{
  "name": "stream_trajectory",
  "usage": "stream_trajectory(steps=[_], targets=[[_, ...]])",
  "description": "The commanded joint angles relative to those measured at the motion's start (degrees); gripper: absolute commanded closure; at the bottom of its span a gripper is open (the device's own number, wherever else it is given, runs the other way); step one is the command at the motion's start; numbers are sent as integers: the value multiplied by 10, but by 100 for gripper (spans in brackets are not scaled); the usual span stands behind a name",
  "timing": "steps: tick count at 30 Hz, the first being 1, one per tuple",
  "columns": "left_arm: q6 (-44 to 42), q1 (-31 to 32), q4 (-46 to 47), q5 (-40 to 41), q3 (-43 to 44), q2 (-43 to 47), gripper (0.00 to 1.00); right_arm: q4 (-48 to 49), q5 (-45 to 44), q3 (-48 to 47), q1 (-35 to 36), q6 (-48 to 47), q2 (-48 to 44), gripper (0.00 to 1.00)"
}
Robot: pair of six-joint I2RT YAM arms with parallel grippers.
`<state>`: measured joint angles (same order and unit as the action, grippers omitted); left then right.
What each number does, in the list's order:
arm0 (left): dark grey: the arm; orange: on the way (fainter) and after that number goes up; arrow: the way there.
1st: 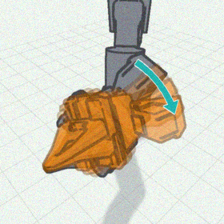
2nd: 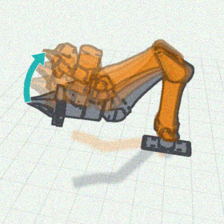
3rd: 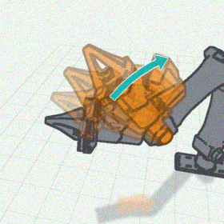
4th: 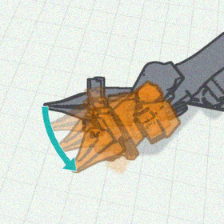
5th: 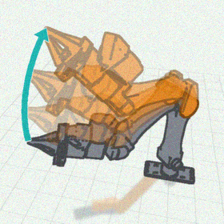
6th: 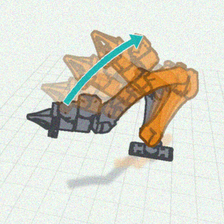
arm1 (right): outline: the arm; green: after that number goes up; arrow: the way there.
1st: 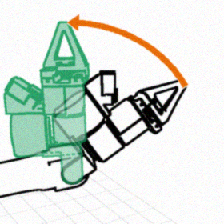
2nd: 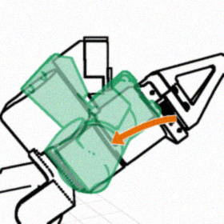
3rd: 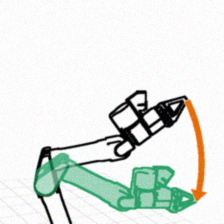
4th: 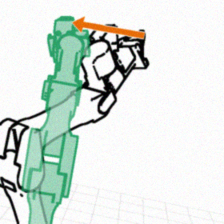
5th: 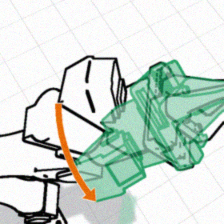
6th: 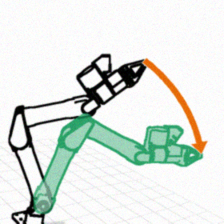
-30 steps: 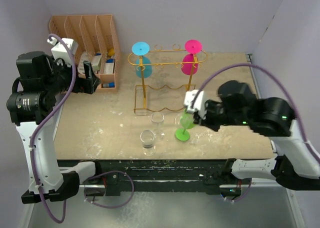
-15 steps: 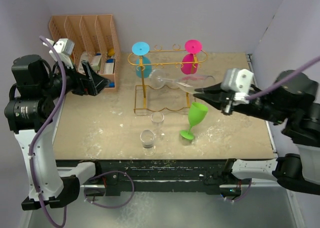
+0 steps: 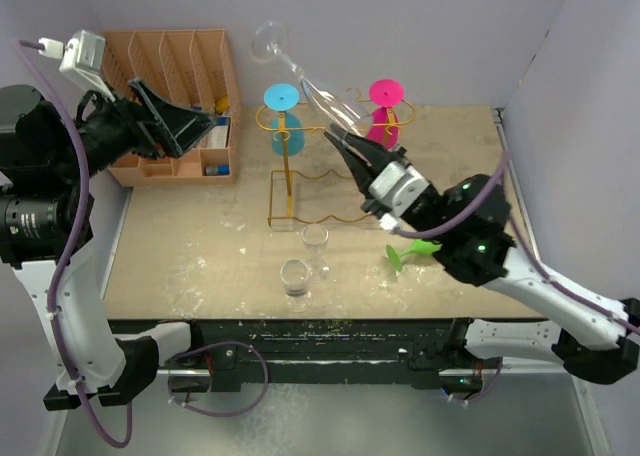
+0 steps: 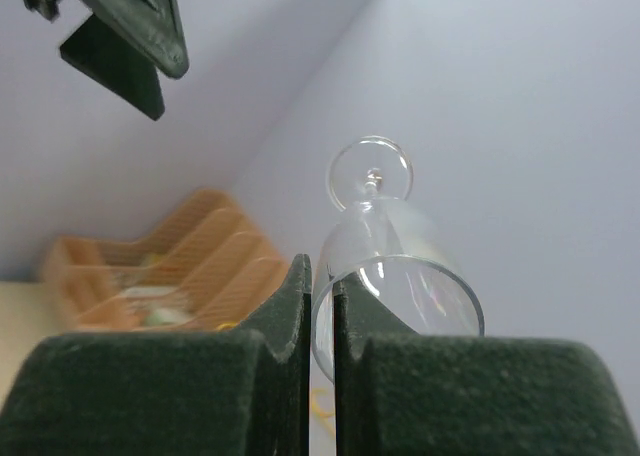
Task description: Place the wine glass upside down on the wine glass rack
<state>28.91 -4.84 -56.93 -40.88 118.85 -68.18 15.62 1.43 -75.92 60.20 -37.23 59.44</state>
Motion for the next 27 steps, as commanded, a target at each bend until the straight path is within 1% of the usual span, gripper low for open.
stream_trajectory(steps=[1,2,4,10,13,18,27], targets=[[126,-2,110,-78,23,-56,1,370,-111,59,57,-210,46,100],[142,-1,127,-87,25,-65,1,413,-123,65,72,-246,65,100],[168,-2,159,-93,35,-84,1,460,-147,60,101,-312,113,100],[235,-2,246,-88,48,-113,0,572,-180,31,139,-397,207,100],[256,-2,272,-86,51,-122,2,580,-185,11,145,-409,239,100],[281,-1,310,-91,41,-119,2,585,-188,-9,146,-414,277,100],[272,7,318,-93,38,-127,4,583,-177,-58,147,-437,342,100]])
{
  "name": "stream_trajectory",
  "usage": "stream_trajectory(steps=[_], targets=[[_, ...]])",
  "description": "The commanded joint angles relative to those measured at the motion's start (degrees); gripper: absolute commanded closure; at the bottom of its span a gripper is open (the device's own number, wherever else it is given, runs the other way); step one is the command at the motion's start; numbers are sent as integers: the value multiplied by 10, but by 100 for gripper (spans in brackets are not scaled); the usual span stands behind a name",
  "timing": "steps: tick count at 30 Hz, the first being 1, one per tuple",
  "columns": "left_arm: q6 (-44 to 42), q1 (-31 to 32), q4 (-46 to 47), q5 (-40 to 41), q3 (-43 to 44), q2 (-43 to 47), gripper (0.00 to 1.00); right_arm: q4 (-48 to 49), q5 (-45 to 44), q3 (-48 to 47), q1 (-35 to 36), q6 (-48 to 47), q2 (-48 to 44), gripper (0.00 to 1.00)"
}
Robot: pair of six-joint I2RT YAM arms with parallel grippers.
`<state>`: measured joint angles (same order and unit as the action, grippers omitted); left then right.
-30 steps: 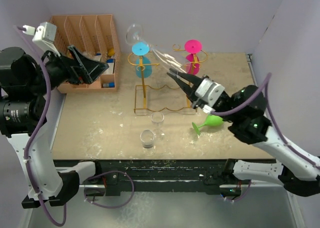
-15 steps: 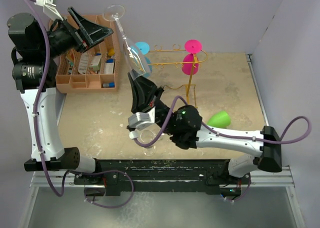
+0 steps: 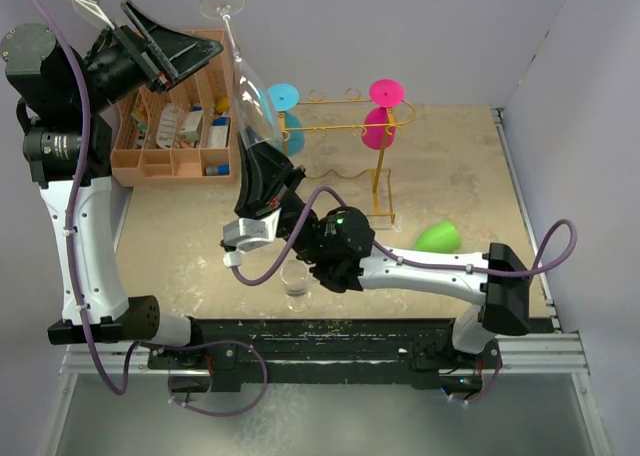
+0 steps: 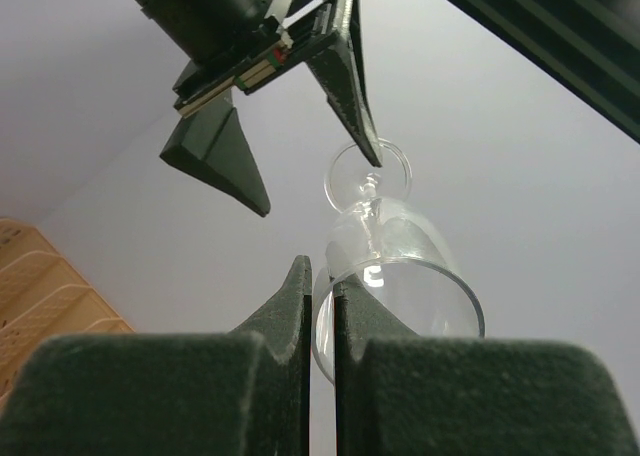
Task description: Place the wine glass upside down on the wine glass rack
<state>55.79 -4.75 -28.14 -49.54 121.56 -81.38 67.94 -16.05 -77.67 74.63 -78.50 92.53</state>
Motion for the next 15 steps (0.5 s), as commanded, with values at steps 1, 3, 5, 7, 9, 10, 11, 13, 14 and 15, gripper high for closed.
stream_trajectory(steps=[1,3,5,7,9,10,11,13,14,15], targets=[[1,8,30,-4,11,4,4,61,0,-44,3,-24,16,100],[0,12,30,-2,14,0,5,59,4,-50,3,-20,25,100],[2,15,31,-2,16,-2,8,59,6,-55,3,-19,34,100],[1,18,33,-1,16,-3,10,56,10,-58,3,-19,41,100],[1,22,33,-1,16,-3,13,57,11,-62,4,-19,47,100],[0,24,34,-1,16,-5,13,57,12,-64,3,-19,49,100],[-2,25,32,1,16,-5,14,56,13,-65,3,-19,53,100],[-6,28,32,2,16,-5,20,53,18,-67,4,-21,58,100],[-7,29,32,3,16,-5,25,52,19,-68,4,-20,61,100],[-8,30,31,4,16,-5,30,50,21,-69,4,-20,63,100]])
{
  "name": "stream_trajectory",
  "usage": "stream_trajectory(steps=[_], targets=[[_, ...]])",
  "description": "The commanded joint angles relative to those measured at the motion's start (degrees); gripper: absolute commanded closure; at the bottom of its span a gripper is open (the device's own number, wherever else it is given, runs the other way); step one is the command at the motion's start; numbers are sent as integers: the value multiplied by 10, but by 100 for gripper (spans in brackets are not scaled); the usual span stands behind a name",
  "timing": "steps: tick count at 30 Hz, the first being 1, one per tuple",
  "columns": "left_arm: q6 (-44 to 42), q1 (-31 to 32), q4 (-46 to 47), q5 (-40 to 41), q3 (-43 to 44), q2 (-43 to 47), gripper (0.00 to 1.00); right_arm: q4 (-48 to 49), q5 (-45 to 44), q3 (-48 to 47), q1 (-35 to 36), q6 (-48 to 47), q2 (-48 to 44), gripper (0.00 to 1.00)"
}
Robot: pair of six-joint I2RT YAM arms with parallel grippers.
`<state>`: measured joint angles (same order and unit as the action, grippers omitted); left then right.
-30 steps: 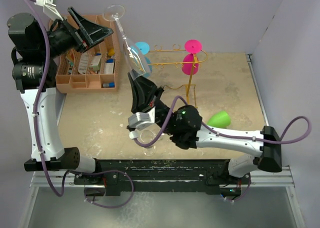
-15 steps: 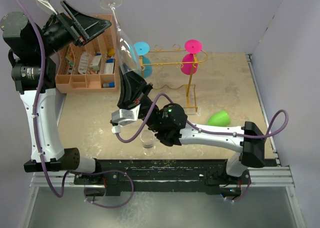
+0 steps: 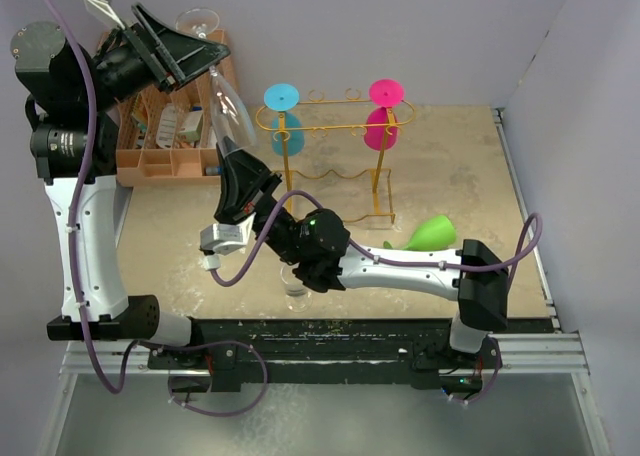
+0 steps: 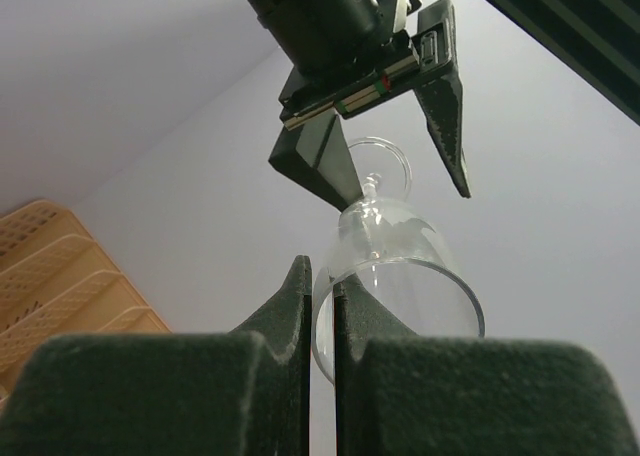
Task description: Place the wine glass upside down on the wine glass rack
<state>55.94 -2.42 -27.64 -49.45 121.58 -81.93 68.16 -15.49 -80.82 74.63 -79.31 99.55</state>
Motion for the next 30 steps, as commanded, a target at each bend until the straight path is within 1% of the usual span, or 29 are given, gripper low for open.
stream_trajectory(steps=[1,4,6,7,11,13,15,16,17,18,19,21,22,23,25,30], targets=[[-13,7,26,3,16,0,39,50,16,-37,4,-12,-5,100],[-16,8,28,3,16,0,63,50,19,-38,4,-9,2,100],[-20,9,27,4,18,-1,75,48,23,-37,4,-7,6,100],[-21,9,27,4,18,-1,77,49,25,-36,4,-4,8,100],[-28,9,28,0,19,-1,79,44,38,-24,4,5,9,100],[-30,9,31,-4,17,-1,87,43,42,-20,4,10,10,100],[-29,9,35,-8,16,0,98,42,40,-18,4,11,13,100],[-31,9,35,-8,16,0,100,45,39,-16,4,11,14,100],[-32,9,36,-7,17,0,100,45,38,-13,4,11,14,98],[-32,9,37,-6,16,0,100,45,38,-10,4,11,13,89],[-32,9,37,-5,16,-1,100,46,38,-7,5,11,11,83],[-31,9,37,-4,18,-2,100,49,36,-1,4,11,9,82],[-29,9,37,-3,18,-2,100,50,35,1,5,12,6,78],[-25,9,37,-4,19,-2,100,52,33,6,4,12,5,72],[-21,9,42,-4,20,-2,100,55,29,13,4,13,-1,56],[-33,8,34,11,46,-6,100,57,23,57,7,22,-27,34]])
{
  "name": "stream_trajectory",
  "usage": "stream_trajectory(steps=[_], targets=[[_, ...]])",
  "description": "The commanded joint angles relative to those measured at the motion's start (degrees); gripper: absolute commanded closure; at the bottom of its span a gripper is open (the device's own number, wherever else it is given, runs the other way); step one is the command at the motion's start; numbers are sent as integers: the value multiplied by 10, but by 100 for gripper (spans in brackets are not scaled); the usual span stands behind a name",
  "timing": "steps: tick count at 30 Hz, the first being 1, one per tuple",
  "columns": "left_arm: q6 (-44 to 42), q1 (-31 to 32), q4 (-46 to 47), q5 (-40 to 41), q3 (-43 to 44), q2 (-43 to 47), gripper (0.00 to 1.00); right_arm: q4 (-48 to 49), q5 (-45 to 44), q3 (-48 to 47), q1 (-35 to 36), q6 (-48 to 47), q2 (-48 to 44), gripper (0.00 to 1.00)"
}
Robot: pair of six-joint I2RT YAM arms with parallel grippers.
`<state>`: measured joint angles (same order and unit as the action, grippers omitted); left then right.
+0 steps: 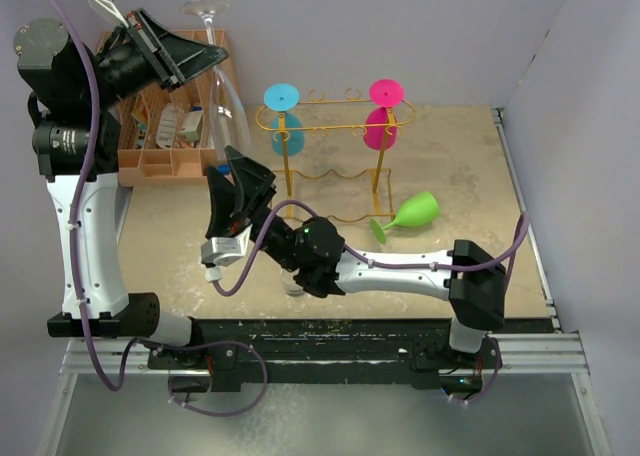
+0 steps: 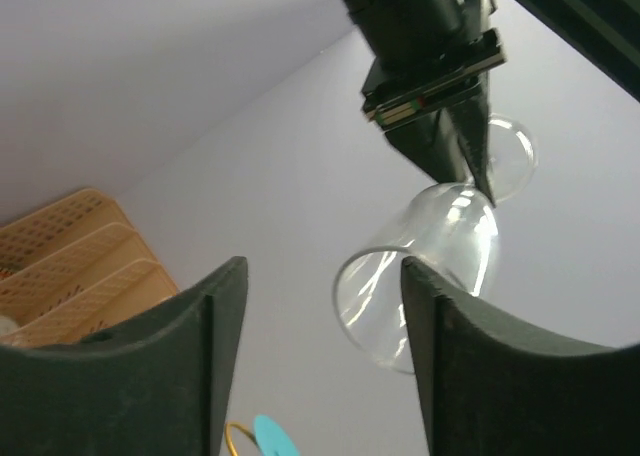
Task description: Place the wine glass upside down on the wine glass rack
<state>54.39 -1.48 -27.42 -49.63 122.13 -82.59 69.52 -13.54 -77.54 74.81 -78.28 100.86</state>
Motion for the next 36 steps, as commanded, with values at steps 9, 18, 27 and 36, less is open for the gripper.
stream_trajectory(steps=[9,18,27,36], targets=[[-246,-1,27,79,-33,74,100,-129,66,208,39,122,-239,0],[-383,0,127,-22,-283,179,100,-398,-170,138,40,335,-373,0],[-485,54,191,-7,-448,199,100,-607,-179,47,-37,623,-381,0],[-488,101,248,1,-521,207,100,-587,-184,112,-69,733,-430,0]])
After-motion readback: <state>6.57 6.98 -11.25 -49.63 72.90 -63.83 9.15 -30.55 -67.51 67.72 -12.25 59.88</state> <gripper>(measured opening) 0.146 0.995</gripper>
